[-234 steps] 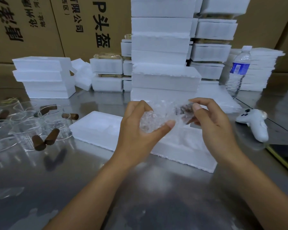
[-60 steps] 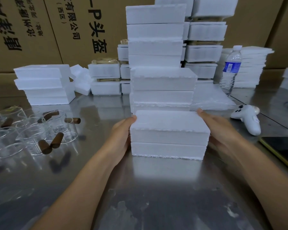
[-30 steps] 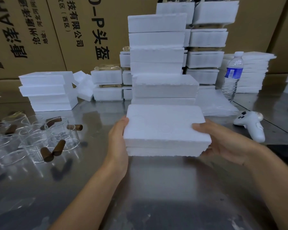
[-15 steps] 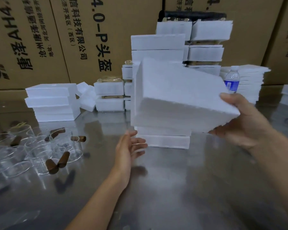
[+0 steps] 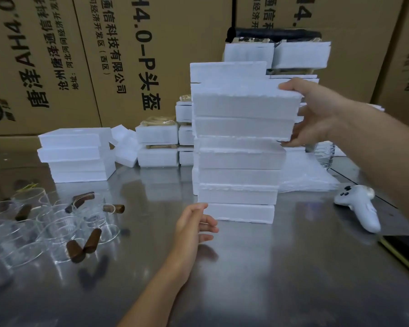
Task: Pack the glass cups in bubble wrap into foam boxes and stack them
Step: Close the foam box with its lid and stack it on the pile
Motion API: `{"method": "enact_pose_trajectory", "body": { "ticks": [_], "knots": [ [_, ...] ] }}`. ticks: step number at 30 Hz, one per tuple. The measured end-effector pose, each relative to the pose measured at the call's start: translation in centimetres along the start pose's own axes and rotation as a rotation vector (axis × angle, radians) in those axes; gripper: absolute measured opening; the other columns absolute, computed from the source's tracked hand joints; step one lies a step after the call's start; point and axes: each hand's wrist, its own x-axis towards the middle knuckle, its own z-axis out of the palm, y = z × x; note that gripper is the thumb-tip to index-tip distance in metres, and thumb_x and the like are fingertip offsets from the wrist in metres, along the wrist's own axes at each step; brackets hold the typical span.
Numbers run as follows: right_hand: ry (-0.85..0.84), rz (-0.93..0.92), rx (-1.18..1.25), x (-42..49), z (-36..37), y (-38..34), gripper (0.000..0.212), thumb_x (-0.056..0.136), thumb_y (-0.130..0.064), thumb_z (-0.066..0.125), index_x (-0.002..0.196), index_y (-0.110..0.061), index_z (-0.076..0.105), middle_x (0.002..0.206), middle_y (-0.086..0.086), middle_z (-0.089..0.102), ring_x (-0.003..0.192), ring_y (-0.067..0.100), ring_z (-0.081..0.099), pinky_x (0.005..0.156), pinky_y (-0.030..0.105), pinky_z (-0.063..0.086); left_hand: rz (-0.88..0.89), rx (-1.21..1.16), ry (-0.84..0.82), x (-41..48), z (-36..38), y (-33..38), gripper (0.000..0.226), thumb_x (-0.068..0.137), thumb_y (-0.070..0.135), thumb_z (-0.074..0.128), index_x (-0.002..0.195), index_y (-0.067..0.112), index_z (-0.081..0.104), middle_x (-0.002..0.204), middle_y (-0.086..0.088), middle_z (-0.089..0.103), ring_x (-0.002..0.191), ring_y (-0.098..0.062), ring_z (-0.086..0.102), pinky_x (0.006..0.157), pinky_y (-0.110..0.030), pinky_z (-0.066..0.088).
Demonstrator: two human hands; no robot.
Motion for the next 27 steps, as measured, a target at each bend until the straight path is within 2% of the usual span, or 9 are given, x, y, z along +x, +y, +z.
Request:
{"method": "enact_pose_trajectory", "body": {
  "ticks": [3,6,10,12,14,18,23,25,27],
  "knots": [
    [0.041,0.060,-0.077,0.8,0.0,0.2,0.034,0.071,-0.038,0.072,0.090,-0.017,0.054,0.093,0.005,0.057,0.088,0.028,0.061,0.077,0.044,0.051,0.000,0.019,-0.007,0.0,0.0,0.0,0.016,0.098,0.017,0.044,0.097,0.017,0.060,0.063,0.002,0.065,0.059,-0.013,0.064,0.057,-0.023,0.049],
    [0.079,0.084,-0.103,1.5,-0.2,0.6,0.033,0.073,-0.040,0.069,0.089,-0.016,0.052,0.086,0.004,0.054,0.082,0.027,0.060,0.071,0.040,0.050,0.003,0.019,-0.015,0.0,0.2,0.1,0.016,0.098,0.017,0.043,0.095,0.017,0.059,0.063,0.001,0.064,0.057,-0.012,0.062,0.057,-0.023,0.048],
    [0.122,0.088,-0.150,2.1,-0.1,0.9,0.032,0.071,-0.044,0.067,0.080,-0.018,0.051,0.077,0.001,0.053,0.076,0.025,0.058,0.078,0.035,0.046,0.009,0.018,-0.024,-0.1,0.3,0.1,0.016,0.098,0.017,0.043,0.095,0.016,0.059,0.066,-0.002,0.062,0.057,-0.014,0.060,0.057,-0.024,0.046],
    [0.128,0.103,-0.182,2.1,0.0,0.9,0.035,0.071,-0.048,0.066,0.082,-0.017,0.052,0.083,0.001,0.056,0.079,0.025,0.058,0.085,0.038,0.043,0.012,0.018,-0.028,0.0,0.4,0.2,0.017,0.099,0.016,0.043,0.096,0.016,0.059,0.068,-0.004,0.062,0.058,-0.016,0.060,0.059,-0.026,0.045],
    [0.134,0.117,-0.231,2.1,0.1,0.8,0.041,0.072,-0.050,0.063,0.092,-0.016,0.055,0.094,0.003,0.060,0.086,0.028,0.059,0.090,0.045,0.039,0.011,0.019,-0.034,0.0,0.4,0.2,0.017,0.099,0.016,0.042,0.097,0.016,0.059,0.068,-0.004,0.062,0.059,-0.016,0.060,0.060,-0.027,0.045],
    [0.142,0.152,-0.327,1.8,0.5,0.5,0.056,0.078,-0.053,0.058,0.113,-0.009,0.055,0.108,0.010,0.062,0.092,0.031,0.060,0.088,0.053,0.033,0.011,0.019,-0.038,0.0,0.5,0.3,0.018,0.099,0.015,0.041,0.097,0.016,0.058,0.068,-0.005,0.061,0.059,-0.016,0.059,0.060,-0.027,0.044],
    [0.157,0.136,-0.304,1.4,0.4,0.5,0.073,0.078,-0.060,0.055,0.126,-0.006,0.048,0.117,0.014,0.059,0.098,0.033,0.058,0.096,0.049,0.037,0.009,0.022,-0.029,0.0,0.5,0.3,0.017,0.099,0.015,0.041,0.097,0.016,0.058,0.069,-0.006,0.061,0.060,-0.017,0.058,0.059,-0.026,0.044],
    [0.168,0.059,-0.253,1.1,0.7,0.6,0.069,0.078,-0.057,0.058,0.130,-0.014,0.046,0.124,0.010,0.054,0.107,0.031,0.055,0.100,0.046,0.038,0.014,0.027,-0.028,0.0,0.5,0.2,0.015,0.099,0.017,0.044,0.098,0.015,0.058,0.069,-0.005,0.060,0.060,-0.017,0.058,0.059,-0.026,0.044],
    [0.253,-0.078,-0.253,0.6,1.3,0.9,0.065,0.080,-0.052,0.059,0.133,-0.017,0.045,0.123,0.004,0.050,0.108,0.026,0.050,0.092,0.037,0.039,0.019,0.035,-0.015,0.0,0.4,-0.1,0.012,0.098,0.020,0.047,0.097,0.015,0.058,0.068,-0.002,0.061,0.059,-0.014,0.059,0.058,-0.024,0.045]
  ]
}}
